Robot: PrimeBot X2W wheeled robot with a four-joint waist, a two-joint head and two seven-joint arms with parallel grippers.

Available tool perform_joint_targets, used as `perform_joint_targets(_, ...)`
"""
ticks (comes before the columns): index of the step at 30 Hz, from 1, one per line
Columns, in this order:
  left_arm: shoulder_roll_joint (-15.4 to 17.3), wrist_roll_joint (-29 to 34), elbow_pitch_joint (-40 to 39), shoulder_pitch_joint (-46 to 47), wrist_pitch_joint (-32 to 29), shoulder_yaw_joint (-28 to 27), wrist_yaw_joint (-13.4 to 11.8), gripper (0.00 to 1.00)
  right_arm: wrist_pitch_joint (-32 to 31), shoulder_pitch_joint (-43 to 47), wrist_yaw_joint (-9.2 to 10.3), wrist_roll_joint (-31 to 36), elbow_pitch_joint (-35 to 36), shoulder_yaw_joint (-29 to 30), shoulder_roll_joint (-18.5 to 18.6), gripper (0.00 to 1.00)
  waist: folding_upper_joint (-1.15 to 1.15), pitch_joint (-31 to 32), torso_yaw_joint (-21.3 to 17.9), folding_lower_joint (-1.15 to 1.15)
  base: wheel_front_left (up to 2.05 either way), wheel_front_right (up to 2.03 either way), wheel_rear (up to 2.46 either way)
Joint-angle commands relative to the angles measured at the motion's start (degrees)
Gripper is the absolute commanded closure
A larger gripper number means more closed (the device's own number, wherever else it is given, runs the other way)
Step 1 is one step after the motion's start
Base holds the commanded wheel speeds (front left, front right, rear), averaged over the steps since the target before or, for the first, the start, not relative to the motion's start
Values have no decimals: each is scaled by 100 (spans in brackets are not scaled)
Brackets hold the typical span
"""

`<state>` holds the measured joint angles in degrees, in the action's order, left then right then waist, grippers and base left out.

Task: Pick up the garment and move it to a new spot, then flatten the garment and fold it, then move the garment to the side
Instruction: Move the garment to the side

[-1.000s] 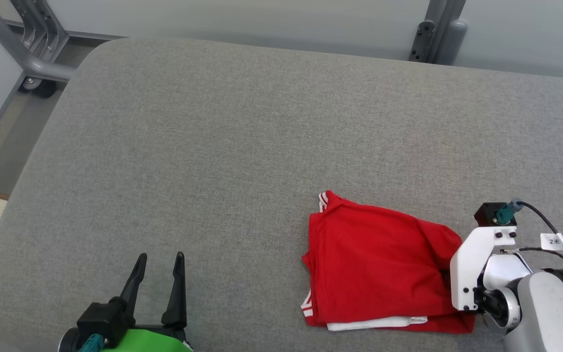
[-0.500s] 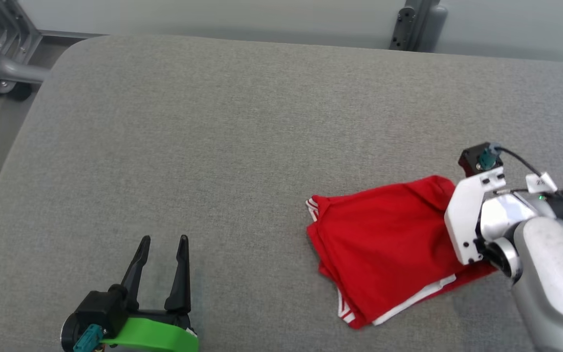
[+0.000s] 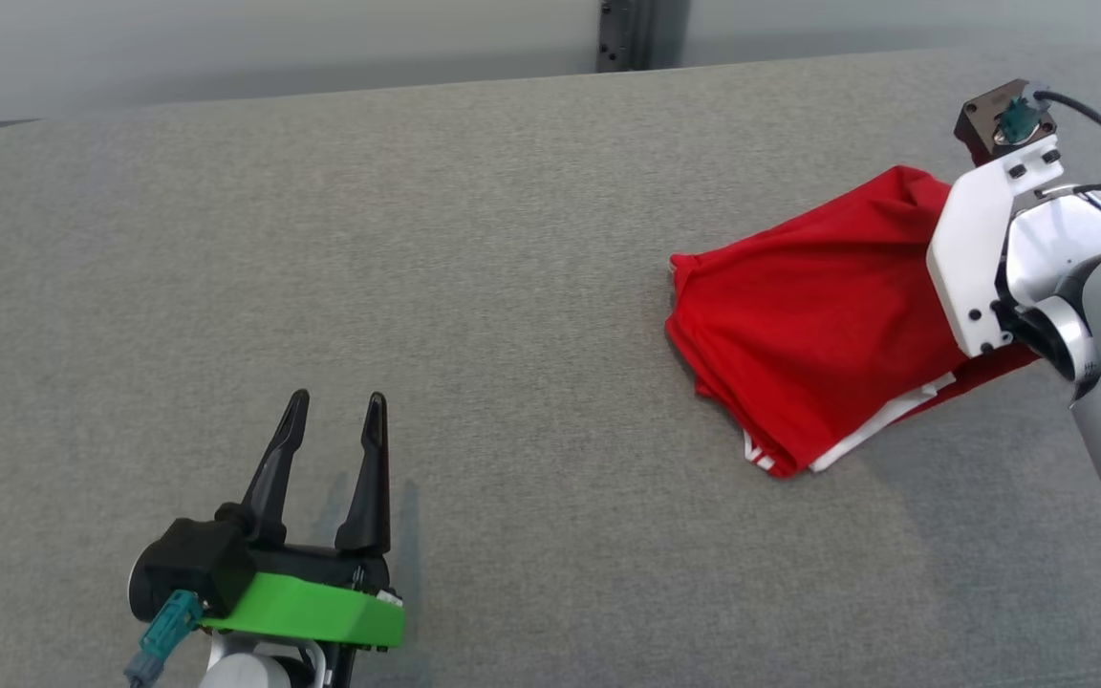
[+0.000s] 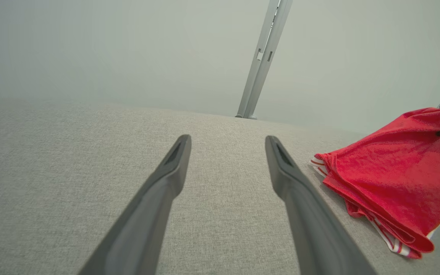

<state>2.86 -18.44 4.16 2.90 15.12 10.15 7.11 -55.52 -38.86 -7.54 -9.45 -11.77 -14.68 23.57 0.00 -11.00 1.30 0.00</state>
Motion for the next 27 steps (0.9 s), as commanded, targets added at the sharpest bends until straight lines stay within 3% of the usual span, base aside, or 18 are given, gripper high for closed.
perform_joint_targets(1, 9, 50, -15, 117, -2, 9, 22, 0, 90, -137, 11, 32, -92, 3, 46, 100, 0, -138, -580, 0, 0, 0, 0)
perform_joint_targets(11, 12, 341, 25, 291, -2, 6, 38, 0, 787, -766, 11, 292, -896, 462, 38, 100, 0, -424, -1076, 0, 0, 0, 0)
perform_joint_targets(16, 34, 556, 46, 373, -2, 7, 45, 0, 1093, -951, 11, 519, -1332, 1073, -60, 100, 0, -635, -1116, 0, 0, 0, 0)
perform_joint_targets(27, 399, 691, -127, 683, -2, 57, 45, 0, 1769, -1368, 11, 1498, -1941, 2741, -242, 100, 0, -1162, -1127, 0, 0, 0, 0)
